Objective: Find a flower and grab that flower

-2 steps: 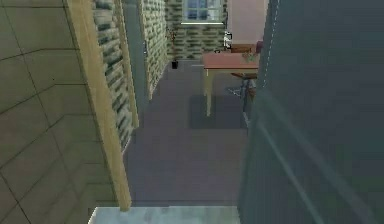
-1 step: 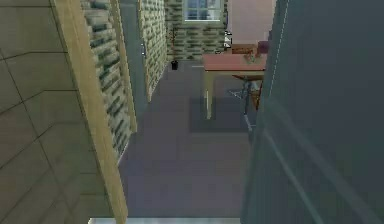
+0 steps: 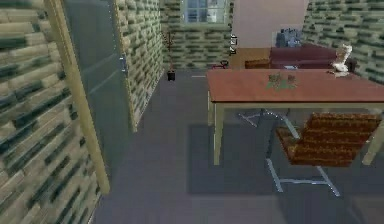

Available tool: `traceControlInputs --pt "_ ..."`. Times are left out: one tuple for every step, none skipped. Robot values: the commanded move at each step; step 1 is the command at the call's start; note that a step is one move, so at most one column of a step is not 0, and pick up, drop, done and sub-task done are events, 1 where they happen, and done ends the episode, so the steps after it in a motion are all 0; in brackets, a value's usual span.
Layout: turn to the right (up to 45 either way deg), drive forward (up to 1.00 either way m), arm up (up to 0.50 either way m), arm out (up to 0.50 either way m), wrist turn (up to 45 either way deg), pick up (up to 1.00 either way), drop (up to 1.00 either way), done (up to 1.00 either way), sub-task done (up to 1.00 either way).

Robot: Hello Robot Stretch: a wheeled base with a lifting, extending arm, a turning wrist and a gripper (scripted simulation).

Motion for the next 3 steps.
traceControlInputs --pt "0.0 0.20 0.00 0.00 0.0 0.00 0.00 0.00 0.00" --pt "12.0 0.00 0.00 0.00 0.0 0.00 0.00 0.00 0.00" --pt "0.0 0.85 0.00 0.00 0.0 0.00 0.00 0.00 0.00"
